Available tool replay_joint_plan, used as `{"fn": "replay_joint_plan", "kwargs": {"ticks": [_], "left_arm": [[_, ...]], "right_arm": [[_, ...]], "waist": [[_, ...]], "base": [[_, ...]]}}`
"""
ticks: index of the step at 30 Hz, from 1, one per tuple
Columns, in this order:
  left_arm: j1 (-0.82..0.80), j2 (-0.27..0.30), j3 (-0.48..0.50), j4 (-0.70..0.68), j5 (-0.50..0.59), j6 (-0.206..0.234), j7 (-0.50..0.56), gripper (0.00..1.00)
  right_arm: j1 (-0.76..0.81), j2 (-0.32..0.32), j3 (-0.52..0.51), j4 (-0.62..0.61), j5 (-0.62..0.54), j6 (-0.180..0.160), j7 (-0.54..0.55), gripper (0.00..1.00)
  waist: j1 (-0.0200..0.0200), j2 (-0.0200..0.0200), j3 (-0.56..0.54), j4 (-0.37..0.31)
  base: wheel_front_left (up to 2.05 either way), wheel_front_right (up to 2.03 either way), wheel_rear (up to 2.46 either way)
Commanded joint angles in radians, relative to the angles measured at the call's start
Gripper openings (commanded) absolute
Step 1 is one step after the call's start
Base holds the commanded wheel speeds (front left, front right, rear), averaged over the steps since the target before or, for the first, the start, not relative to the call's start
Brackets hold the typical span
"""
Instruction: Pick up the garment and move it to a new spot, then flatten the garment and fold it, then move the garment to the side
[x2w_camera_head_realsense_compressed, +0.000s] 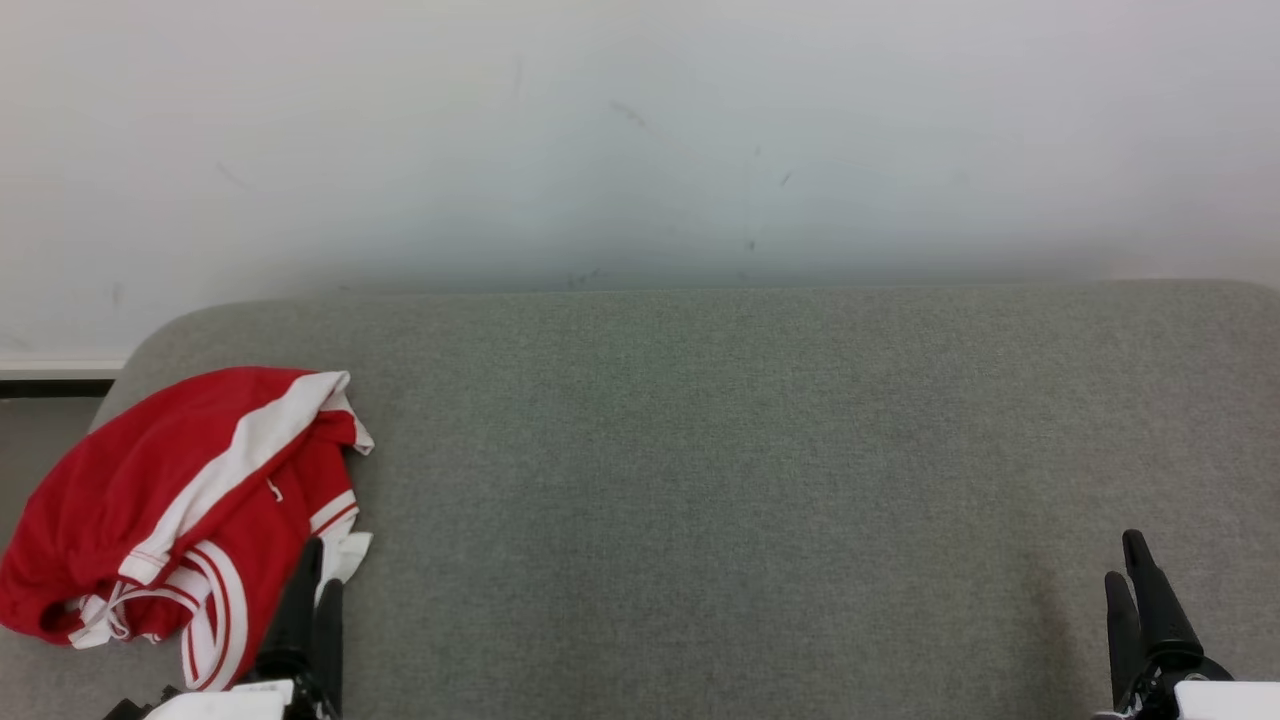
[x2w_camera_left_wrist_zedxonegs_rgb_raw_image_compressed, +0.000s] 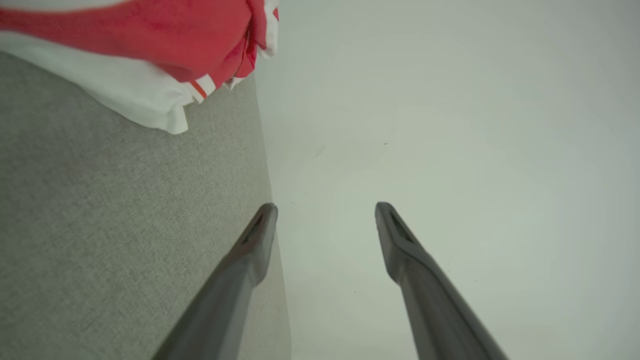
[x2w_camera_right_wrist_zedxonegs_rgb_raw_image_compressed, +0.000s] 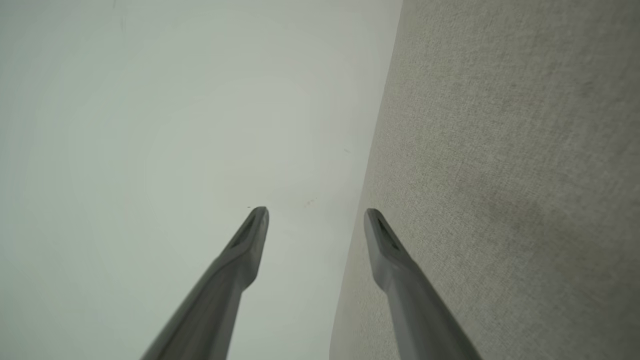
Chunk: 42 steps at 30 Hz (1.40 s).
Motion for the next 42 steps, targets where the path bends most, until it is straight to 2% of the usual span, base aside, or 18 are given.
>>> {"fn": "replay_joint_plan", "kwargs": {"ticks": [1, 8, 17, 32, 42], "left_arm": [[-0.023, 0.008, 0.001, -0.028, 0.025, -0.002, -0.01, 1.0], [-0.023, 0.009, -0.004, -0.056, 0.152, -0.003, -0.042, 1.0], [-0.017, 0.011, -0.008, -0.094, 0.348, -0.003, -0.078, 1.0], [0.005, 0.013, -0.044, -0.14, 0.716, 0.039, -0.131, 1.0], [0.021, 0.015, -0.065, -0.133, 0.907, 0.066, -0.164, 1.0]], "right_arm": [[-0.02, -0.008, 0.01, -0.029, -0.013, 0.0, -0.014, 1.0], [-0.023, -0.019, 0.047, -0.054, -0.082, 0.0, -0.046, 1.0], [-0.029, -0.029, 0.086, -0.092, -0.236, 0.0, -0.082, 1.0], [-0.022, -0.043, 0.122, -0.118, -0.568, -0.001, -0.136, 1.0], [-0.008, -0.055, 0.152, -0.12, -0.813, -0.001, -0.168, 1.0]], "waist": [[0.0, 0.0, 0.0, 0.0], [0.0, 0.0, 0.001, -0.001], [0.0, 0.0, 0.001, -0.002], [0.0, 0.0, -0.003, -0.006], [0.0, 0.0, -0.017, -0.011]], "base": [[0.0, 0.0, 0.0], [0.0, 0.0, 0.0], [0.0, 0.0, 0.0], [0.0, 0.0, 0.0], [0.0, 0.0, 0.0]]}}
